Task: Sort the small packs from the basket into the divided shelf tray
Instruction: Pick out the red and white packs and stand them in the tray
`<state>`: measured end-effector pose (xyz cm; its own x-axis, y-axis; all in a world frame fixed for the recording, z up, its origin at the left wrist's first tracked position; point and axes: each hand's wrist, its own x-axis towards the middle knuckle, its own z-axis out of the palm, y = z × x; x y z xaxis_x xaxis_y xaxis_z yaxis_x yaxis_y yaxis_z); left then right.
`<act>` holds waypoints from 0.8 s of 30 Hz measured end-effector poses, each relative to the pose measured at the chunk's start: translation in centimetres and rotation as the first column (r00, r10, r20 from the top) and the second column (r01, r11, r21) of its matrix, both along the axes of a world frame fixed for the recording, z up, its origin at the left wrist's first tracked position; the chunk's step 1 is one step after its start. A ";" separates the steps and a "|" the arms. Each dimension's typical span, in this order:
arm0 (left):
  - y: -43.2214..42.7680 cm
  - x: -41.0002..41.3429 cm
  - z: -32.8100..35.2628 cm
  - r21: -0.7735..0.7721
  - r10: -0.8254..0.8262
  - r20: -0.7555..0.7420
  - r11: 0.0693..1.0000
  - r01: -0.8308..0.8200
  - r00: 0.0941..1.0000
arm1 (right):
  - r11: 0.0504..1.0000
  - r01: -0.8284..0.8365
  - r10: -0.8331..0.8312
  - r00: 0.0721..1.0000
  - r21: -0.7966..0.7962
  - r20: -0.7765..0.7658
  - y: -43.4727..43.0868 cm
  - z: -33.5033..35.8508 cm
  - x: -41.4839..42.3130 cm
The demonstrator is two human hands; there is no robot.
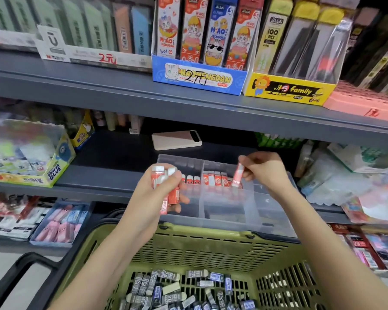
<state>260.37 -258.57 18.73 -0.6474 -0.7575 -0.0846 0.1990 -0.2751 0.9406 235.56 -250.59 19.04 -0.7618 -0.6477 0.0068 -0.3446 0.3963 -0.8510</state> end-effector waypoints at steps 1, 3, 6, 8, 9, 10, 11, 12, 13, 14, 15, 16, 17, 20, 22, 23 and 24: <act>0.2 -0.3 0.0 0.001 -0.007 0.007 1.000 0.007 1.000 | 0.998 -0.029 0.028 1.000 0.062 0.008 -0.2 -0.2 -0.3; 0.4 -0.7 0.0 0.007 -0.014 0.019 1.000 0.014 1.000 | 0.983 -0.084 0.083 0.996 0.165 0.014 -0.7 -0.3 -0.6; 0.5 -0.9 -0.2 0.014 -0.020 0.028 1.000 0.019 0.999 | 0.958 -0.135 0.137 0.991 0.252 0.012 -1.2 0.1 -0.7; 0.5 -1.0 -0.3 0.015 -0.027 0.033 1.000 0.027 0.999 | 0.949 -0.155 0.163 0.987 0.274 -0.005 -1.2 0.4 -0.5; 0.5 -1.0 -0.4 0.015 -0.032 0.034 0.999 0.031 0.999 | 0.943 -0.168 0.181 0.983 0.288 -0.019 -1.2 0.6 -0.4; 0.5 -1.0 -0.4 0.016 -0.035 0.035 0.999 0.034 0.999 | 0.931 -0.185 0.207 0.978 0.313 -0.037 -1.2 0.7 -0.3; 0.5 -1.0 -0.5 0.016 -0.034 0.036 0.999 0.034 0.999 | 0.914 -0.205 0.239 0.969 0.349 -0.056 -1.2 0.8 -0.1; 0.5 -1.0 -0.5 0.015 -0.032 0.036 0.999 0.032 0.999 | 0.893 -0.223 0.273 0.959 0.390 -0.078 -1.2 0.8 0.1; 0.5 -1.0 -0.6 0.016 -0.029 0.037 0.999 0.029 0.999 | 0.870 -0.232 0.306 0.946 0.436 -0.108 -1.3 0.9 0.3; 0.5 -1.1 -0.6 0.017 -0.027 0.040 1.000 0.027 0.999 | 0.843 -0.228 0.336 0.930 0.488 -0.147 -1.4 0.9 0.4; 0.5 -1.1 -0.6 0.019 -0.027 0.042 0.999 0.027 0.999 | 0.814 -0.210 0.361 0.913 0.541 -0.188 -1.7 0.8 0.4; 0.4 -1.2 -0.6 0.021 -0.029 0.045 0.999 0.028 0.999 | 0.785 -0.183 0.380 0.897 0.591 -0.227 -2.0 0.7 0.5; 0.4 -1.2 -0.6 0.023 -0.030 0.048 0.999 0.029 0.998 | 0.757 -0.151 0.397 0.879 0.635 -0.264 -2.3 0.6 0.5; 0.4 -1.2 -0.7 0.025 -0.035 0.059 0.999 0.034 0.998 | 0.737 -0.051 0.416 0.820 0.674 -0.393 -2.4 -0.4 1.3; 0.3 -1.3 -0.7 0.025 -0.041 0.062 0.999 0.039 0.997 | 0.780 -0.012 0.375 0.809 0.625 -0.453 -2.2 -1.4 1.6; 0.4 -1.3 -0.7 0.028 -0.043 0.061 0.999 0.041 0.997 | 0.804 -0.004 0.344 0.819 0.595 -0.459 -2.1 -1.6 1.6; 0.4 -1.3 -0.7 0.033 -0.045 0.060 0.999 0.043 0.997 | 0.818 -0.013 0.330 0.829 0.575 -0.452 -2.0 -1.7 1.5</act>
